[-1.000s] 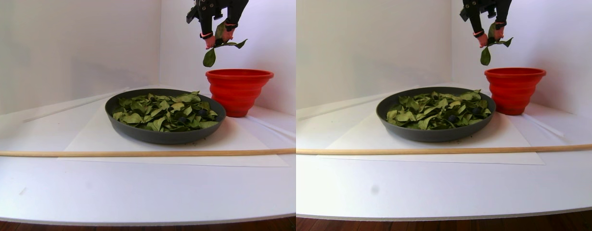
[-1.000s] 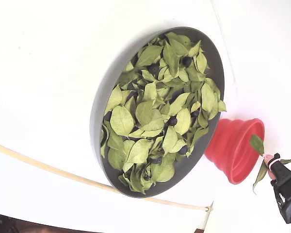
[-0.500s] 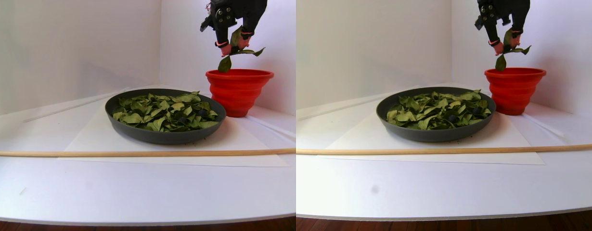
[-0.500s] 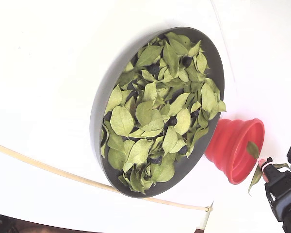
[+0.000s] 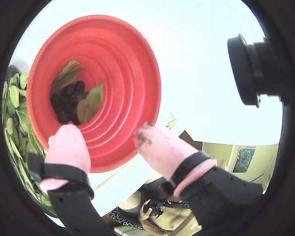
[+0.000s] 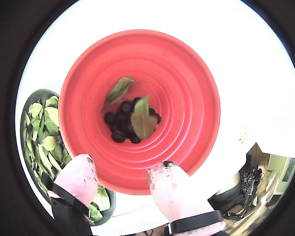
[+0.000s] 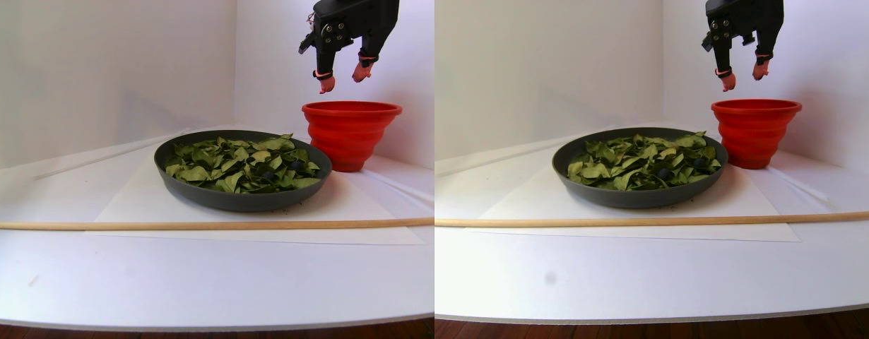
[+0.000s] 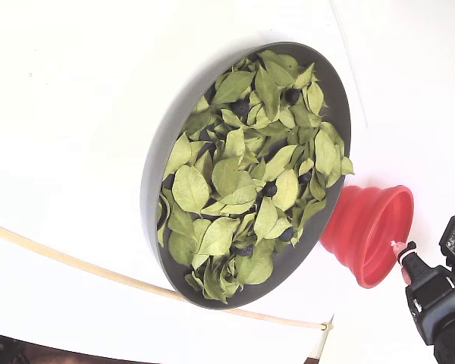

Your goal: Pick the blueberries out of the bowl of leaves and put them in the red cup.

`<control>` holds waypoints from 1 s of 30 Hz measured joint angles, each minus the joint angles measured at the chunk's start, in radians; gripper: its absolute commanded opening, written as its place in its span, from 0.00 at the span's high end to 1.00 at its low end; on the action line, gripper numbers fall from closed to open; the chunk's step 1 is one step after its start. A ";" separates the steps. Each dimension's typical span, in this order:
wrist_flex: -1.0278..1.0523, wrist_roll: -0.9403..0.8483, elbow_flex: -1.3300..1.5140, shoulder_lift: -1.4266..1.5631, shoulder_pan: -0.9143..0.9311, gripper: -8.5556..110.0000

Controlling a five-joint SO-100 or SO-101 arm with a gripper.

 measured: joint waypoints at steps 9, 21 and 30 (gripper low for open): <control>0.032 0.003 0.009 0.018 -0.034 0.77; 0.135 0.029 0.100 0.144 -0.106 0.78; 0.181 0.043 0.173 0.204 -0.149 0.78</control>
